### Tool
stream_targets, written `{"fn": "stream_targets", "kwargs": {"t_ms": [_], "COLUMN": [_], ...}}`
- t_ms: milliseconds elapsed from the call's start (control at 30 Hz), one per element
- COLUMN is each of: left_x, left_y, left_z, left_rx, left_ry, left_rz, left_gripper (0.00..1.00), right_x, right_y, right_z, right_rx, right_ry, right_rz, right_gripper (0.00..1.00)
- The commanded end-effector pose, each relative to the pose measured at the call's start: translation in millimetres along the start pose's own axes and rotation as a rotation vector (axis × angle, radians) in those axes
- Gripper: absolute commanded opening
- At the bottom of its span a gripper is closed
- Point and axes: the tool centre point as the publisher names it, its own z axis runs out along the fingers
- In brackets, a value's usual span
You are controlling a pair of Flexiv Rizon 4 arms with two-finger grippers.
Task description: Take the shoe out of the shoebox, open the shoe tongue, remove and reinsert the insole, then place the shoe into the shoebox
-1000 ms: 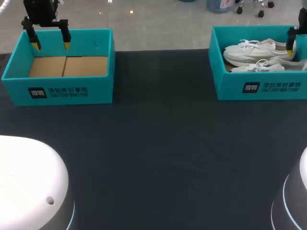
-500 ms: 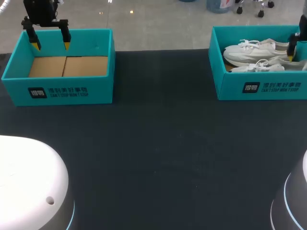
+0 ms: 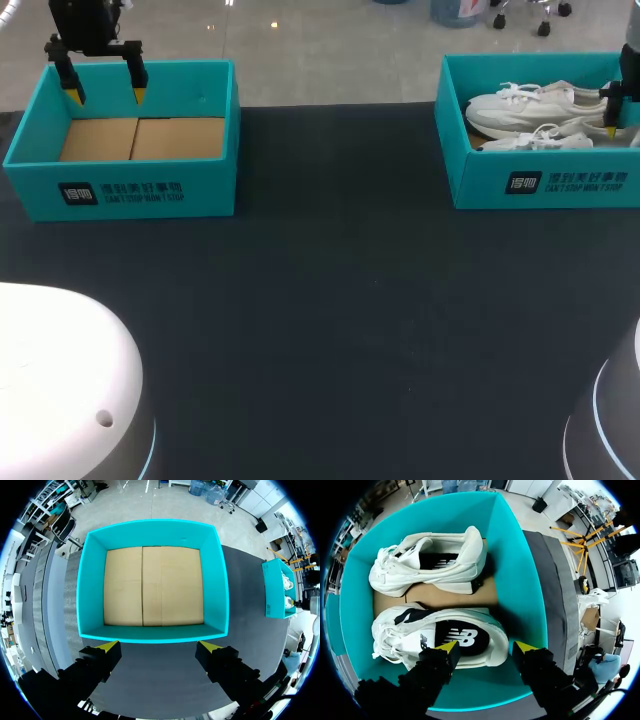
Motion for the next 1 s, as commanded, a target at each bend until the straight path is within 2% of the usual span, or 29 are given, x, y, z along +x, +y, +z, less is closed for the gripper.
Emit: {"fn": "stream_targets", "kwargs": {"t_ms": [33, 133, 333, 400, 533, 767, 833, 900, 1000], "left_x": [0.0, 0.0, 0.0, 0.0, 0.0, 0.0, 0.0, 0.0, 0.0], "left_y": [0, 0, 0, 0, 0, 0, 0, 0, 0], "left_z": [0, 0, 0, 0, 0, 0, 0, 0, 0], "left_rx": [0.000, 0.000, 0.000, 0.000, 0.000, 0.000, 0.000, 0.000, 0.000], "left_ry": [0.000, 0.000, 0.000, 0.000, 0.000, 0.000, 0.000, 0.000, 0.000], "left_rz": [0.000, 0.000, 0.000, 0.000, 0.000, 0.000, 0.000, 0.000, 0.000], "left_gripper": [1.00, 1.00, 1.00, 1.00, 1.00, 1.00, 1.00, 1.00, 1.00], "right_x": [-0.9, -3.7, -8.0, -7.8, -5.9, -4.5, -3.8, -2.7, -2.5], "right_y": [5.0, 6.0, 6.6, 6.7, 6.1, 2.7, 1.5, 0.2, -0.6], "right_z": [5, 9, 17, 21, 27, 43, 48, 52, 56], "right_rx": [0.010, 0.014, 0.024, 0.027, 0.029, 0.044, 0.048, 0.052, 0.060], "right_ry": [0.000, -0.003, -0.006, -0.005, -0.004, -0.017, -0.019, -0.021, -0.030], "right_rz": [0.002, 0.008, 0.018, 0.020, 0.024, 0.030, 0.030, 0.032, 0.041], "right_gripper": [0.59, 0.64, 0.66, 0.65, 0.56, 0.58, 0.61, 0.56, 0.39]}}
